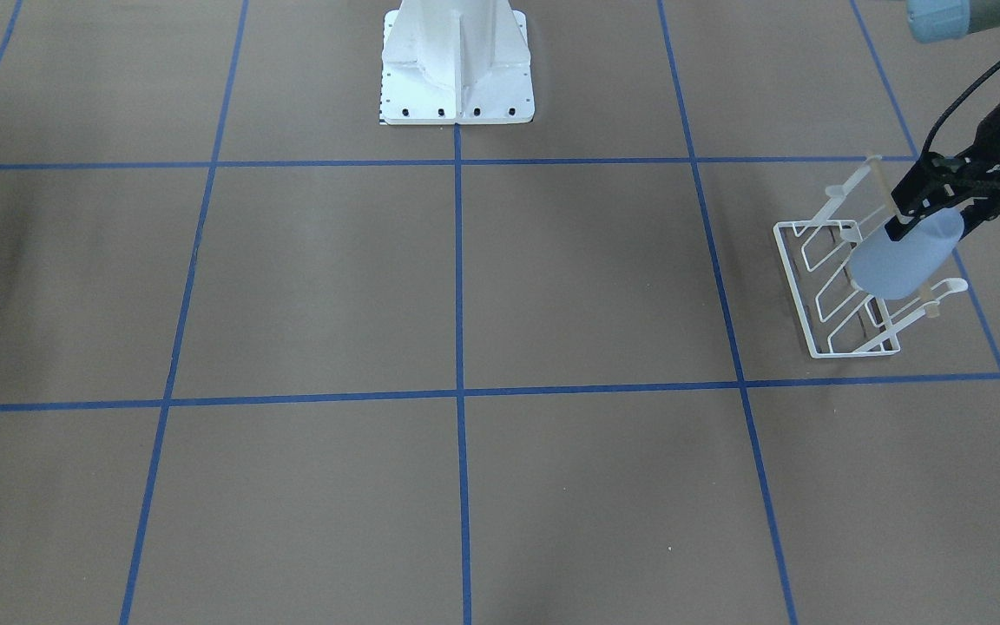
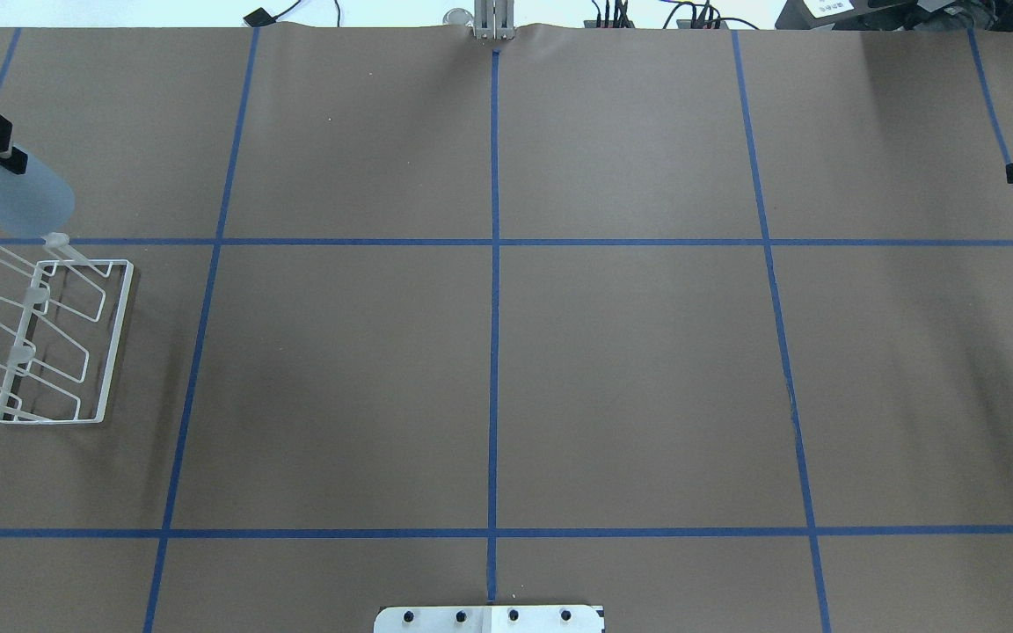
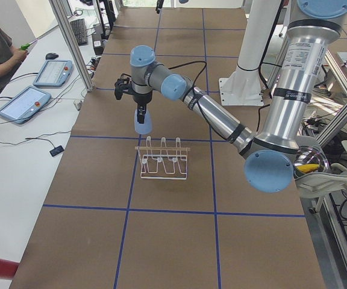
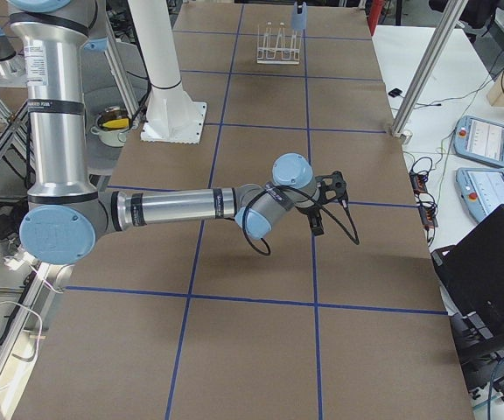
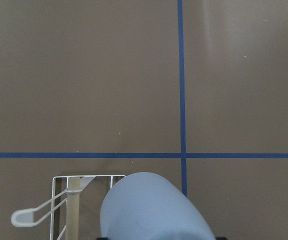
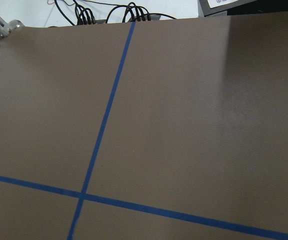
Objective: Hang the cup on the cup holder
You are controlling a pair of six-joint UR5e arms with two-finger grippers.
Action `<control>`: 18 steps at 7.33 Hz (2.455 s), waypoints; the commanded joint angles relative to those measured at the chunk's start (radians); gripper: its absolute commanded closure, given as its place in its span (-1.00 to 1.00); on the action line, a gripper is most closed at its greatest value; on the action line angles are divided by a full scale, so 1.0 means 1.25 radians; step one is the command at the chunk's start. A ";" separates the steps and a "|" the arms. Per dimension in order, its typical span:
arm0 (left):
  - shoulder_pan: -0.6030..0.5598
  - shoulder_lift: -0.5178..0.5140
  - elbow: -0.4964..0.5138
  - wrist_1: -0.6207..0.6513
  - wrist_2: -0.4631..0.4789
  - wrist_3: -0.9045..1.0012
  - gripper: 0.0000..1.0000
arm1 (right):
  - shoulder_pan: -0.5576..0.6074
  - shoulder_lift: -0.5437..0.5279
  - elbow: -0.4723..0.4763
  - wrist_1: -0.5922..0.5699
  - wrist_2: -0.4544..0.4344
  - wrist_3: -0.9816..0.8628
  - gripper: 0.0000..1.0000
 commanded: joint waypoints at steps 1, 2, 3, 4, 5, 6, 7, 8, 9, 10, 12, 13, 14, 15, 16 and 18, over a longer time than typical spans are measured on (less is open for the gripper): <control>0.009 -0.002 0.006 0.025 -0.002 0.015 1.00 | 0.007 0.004 0.048 -0.240 -0.019 -0.237 -1.00; 0.010 -0.006 0.027 0.024 -0.002 0.015 1.00 | 0.015 0.028 0.092 -0.405 -0.037 -0.361 -1.00; 0.011 -0.007 0.042 0.021 -0.003 0.015 1.00 | 0.040 0.058 0.128 -0.540 -0.041 -0.440 -1.00; 0.023 -0.006 0.048 0.018 -0.003 0.015 1.00 | 0.050 0.067 0.139 -0.574 -0.041 -0.466 -1.00; 0.038 -0.006 0.061 0.016 -0.003 0.014 1.00 | 0.050 0.067 0.139 -0.576 -0.042 -0.467 -1.00; 0.044 -0.006 0.064 0.016 -0.003 0.014 1.00 | 0.050 0.067 0.139 -0.576 -0.042 -0.467 -1.00; 0.052 -0.001 0.065 0.007 -0.003 0.015 1.00 | 0.049 0.067 0.138 -0.576 -0.043 -0.464 -1.00; 0.052 -0.001 0.074 0.003 -0.003 0.020 1.00 | 0.049 0.068 0.136 -0.576 -0.050 -0.464 -1.00; 0.052 -0.004 0.087 -0.009 -0.003 0.020 1.00 | 0.049 0.067 0.136 -0.576 -0.050 -0.463 -1.00; 0.052 -0.006 0.109 -0.033 -0.003 0.020 1.00 | 0.049 0.067 0.136 -0.576 -0.050 -0.462 -1.00; 0.059 -0.003 0.125 -0.045 -0.003 0.021 1.00 | 0.049 0.068 0.138 -0.576 -0.048 -0.458 -1.00; 0.071 0.003 0.131 -0.054 -0.003 0.020 1.00 | 0.048 0.068 0.138 -0.576 -0.048 -0.457 -1.00; 0.074 0.003 0.150 -0.057 -0.003 0.021 1.00 | 0.048 0.068 0.138 -0.576 -0.048 -0.457 -1.00; 0.074 0.003 0.161 -0.069 -0.005 0.020 1.00 | 0.045 0.068 0.137 -0.576 -0.050 -0.457 -1.00; 0.075 0.003 0.171 -0.078 -0.005 0.020 0.67 | 0.045 0.068 0.137 -0.576 -0.050 -0.457 -1.00; 0.075 0.004 0.177 -0.078 -0.005 0.020 -0.97 | 0.044 0.069 0.138 -0.576 -0.050 -0.457 -1.00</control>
